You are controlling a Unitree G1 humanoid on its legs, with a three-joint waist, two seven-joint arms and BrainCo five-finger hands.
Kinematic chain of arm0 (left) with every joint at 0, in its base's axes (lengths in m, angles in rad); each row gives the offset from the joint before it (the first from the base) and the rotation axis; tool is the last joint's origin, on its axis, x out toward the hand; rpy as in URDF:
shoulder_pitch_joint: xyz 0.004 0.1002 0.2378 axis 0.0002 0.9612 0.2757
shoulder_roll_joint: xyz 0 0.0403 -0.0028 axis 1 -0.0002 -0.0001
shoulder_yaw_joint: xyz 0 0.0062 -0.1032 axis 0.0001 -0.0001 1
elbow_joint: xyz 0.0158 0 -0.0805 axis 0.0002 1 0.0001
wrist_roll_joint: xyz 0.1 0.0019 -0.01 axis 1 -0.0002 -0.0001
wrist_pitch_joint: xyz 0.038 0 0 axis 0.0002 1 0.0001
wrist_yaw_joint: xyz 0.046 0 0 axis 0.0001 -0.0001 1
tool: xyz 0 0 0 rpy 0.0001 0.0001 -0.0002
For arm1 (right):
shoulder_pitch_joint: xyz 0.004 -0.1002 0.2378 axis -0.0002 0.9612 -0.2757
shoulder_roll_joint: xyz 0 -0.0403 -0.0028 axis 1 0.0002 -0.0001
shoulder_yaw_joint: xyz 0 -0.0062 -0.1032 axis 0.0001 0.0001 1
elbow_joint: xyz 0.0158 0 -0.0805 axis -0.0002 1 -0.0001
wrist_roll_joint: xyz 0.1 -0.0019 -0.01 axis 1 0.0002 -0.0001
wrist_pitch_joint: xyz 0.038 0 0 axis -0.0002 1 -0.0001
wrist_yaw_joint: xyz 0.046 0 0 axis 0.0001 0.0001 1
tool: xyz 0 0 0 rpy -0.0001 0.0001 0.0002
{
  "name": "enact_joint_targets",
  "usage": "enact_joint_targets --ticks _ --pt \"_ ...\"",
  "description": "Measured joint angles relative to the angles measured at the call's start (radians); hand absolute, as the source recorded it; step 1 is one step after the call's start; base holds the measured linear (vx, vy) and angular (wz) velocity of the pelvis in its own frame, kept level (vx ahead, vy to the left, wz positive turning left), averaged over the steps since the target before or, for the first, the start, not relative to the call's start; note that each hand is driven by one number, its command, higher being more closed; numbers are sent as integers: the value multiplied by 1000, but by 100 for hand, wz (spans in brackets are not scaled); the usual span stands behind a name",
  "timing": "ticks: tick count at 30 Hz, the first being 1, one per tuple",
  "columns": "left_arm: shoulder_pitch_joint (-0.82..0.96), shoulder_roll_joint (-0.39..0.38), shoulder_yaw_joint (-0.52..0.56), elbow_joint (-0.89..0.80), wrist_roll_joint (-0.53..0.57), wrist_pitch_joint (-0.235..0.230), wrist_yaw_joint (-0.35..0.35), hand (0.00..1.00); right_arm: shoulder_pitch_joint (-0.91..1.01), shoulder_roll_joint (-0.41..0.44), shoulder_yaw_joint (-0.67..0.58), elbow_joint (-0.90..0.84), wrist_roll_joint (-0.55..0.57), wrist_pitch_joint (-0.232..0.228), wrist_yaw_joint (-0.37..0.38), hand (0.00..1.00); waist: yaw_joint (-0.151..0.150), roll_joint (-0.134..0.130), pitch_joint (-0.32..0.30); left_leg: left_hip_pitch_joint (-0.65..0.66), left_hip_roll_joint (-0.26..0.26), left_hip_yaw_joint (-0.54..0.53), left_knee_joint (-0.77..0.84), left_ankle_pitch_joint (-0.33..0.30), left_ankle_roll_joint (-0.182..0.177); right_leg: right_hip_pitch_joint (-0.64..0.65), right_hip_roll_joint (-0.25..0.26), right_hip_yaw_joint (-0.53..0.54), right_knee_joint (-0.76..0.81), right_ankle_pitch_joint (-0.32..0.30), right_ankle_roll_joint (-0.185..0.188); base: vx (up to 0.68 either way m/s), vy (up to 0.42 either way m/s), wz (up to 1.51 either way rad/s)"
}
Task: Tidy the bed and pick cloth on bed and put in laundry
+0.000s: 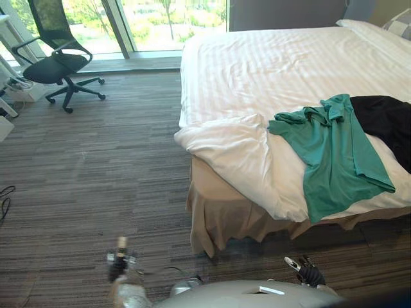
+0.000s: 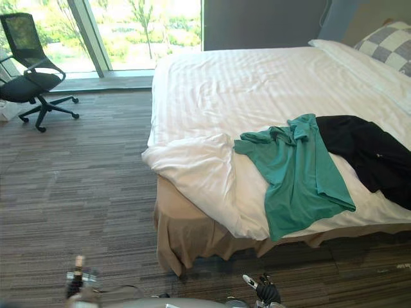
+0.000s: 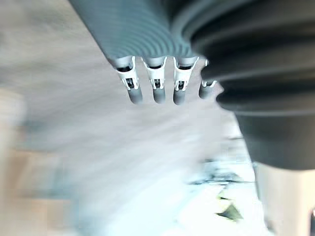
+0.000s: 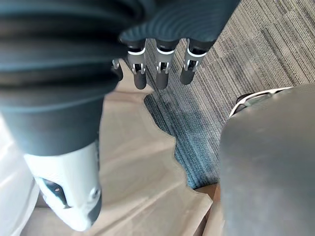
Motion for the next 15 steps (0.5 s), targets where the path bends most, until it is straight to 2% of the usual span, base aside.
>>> enact_joint_targets --ticks 6,9,11,12,15 --pt "-83 148 157 -153 -15 -81 12 0 57 0 1 -11 30 -27 -6 0 -4 17 -35 -27 -2 50 0 -3 2 -31 -4 29 -13 4 3 12 42 -6" --pt "-123 219 168 -208 64 -106 11 0 85 8 9 -17 44 -42 -11 0 -3 12 -56 -12 -5 70 1 -20 0 -29 -4 56 -13 10 5 121 41 -21" --pt "-167 275 141 -276 189 -127 -7 0 90 9 9 -18 44 -57 -11 0 -4 13 -61 1 -3 86 13 -29 -7 -25 -3 84 3 15 3 164 27 -27" --pt "-181 287 123 -296 211 -133 -24 0 90 10 9 -18 45 -58 -11 0 -5 12 -60 -1 -2 86 28 -31 -5 -25 -5 87 9 14 4 189 17 -17" --pt "-265 323 -18 -392 359 -141 -62 0 92 10 -8 -21 55 -64 -10 0 -9 14 -59 -20 7 86 132 -84 -2 -25 -6 113 41 6 7 152 18 -7"
